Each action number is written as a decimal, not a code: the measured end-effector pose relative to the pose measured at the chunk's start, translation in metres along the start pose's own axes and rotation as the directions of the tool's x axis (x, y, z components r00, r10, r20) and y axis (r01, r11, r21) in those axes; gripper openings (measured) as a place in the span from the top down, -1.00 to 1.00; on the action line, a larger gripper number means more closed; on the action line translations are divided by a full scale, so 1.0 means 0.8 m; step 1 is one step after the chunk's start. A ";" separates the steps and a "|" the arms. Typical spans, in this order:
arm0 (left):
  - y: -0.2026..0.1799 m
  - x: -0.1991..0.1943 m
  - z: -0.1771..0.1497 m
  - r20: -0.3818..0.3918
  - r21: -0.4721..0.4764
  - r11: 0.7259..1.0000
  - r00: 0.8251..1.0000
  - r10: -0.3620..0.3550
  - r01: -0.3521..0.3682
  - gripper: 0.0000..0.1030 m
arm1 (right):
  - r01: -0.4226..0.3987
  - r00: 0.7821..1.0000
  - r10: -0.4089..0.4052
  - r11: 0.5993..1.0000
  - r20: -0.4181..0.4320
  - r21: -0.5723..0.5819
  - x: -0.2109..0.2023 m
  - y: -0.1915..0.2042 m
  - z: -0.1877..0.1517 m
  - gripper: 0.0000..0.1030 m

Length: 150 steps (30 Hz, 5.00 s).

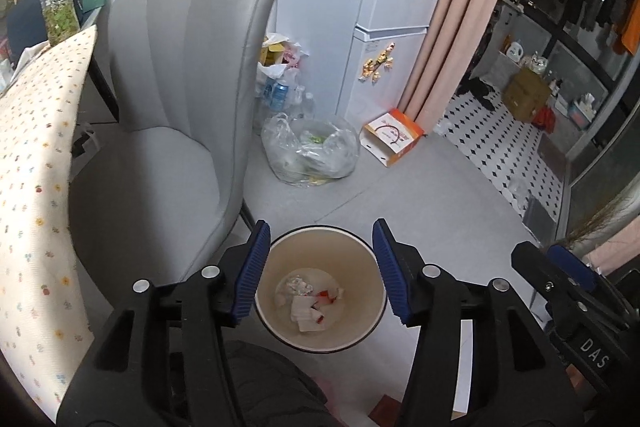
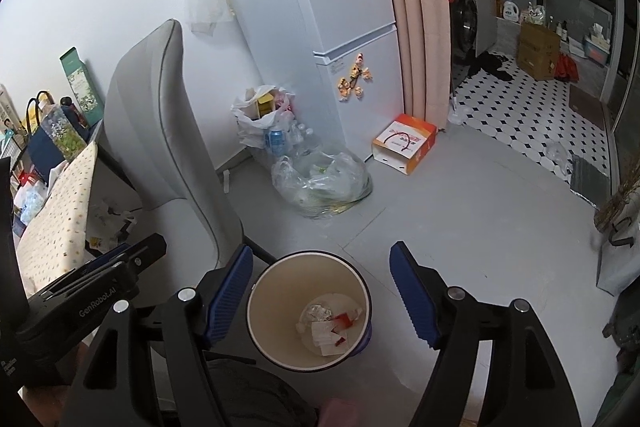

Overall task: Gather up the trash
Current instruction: 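Open the right gripper over the bin dropping the wrapper while the left drops the white paper, then move both open grippers back over the trash on the table, then grasp the crumpled printed paper with the left gripper, then grasp the blue-and-white tissue pack with the right gripper while the left holds the paper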

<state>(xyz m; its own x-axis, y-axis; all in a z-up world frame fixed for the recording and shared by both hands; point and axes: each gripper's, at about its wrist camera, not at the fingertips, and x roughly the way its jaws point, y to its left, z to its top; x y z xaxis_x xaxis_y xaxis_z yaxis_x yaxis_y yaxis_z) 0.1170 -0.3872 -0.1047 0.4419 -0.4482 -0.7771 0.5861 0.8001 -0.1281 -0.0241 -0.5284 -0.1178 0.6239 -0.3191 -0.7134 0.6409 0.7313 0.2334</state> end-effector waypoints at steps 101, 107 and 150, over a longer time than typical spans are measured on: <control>0.556 -0.306 -0.202 0.048 -0.748 0.560 0.812 0.581 -0.357 -0.69 | -0.423 0.894 0.420 0.675 -0.157 -0.605 -0.116 0.537 -0.166 -0.84; 0.566 -0.296 -0.205 0.047 -0.758 0.560 0.827 0.560 -0.336 -0.33 | -0.421 0.892 0.423 0.657 -0.157 -0.625 -0.120 0.563 -0.174 -0.84; 0.628 -0.338 -0.264 0.008 -0.837 0.418 0.754 0.657 -0.355 0.44 | -0.455 0.883 0.382 0.553 -0.273 -0.698 -0.070 0.714 -0.244 -0.56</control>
<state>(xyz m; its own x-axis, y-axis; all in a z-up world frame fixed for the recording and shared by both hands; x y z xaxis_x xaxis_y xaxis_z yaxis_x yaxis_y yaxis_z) 0.1488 0.2204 -0.0887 0.7237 0.1841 -0.6651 -0.4801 0.8267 -0.2935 0.2195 0.0248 -0.0738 0.6737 0.1619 -0.7211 -0.2416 0.9704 -0.0078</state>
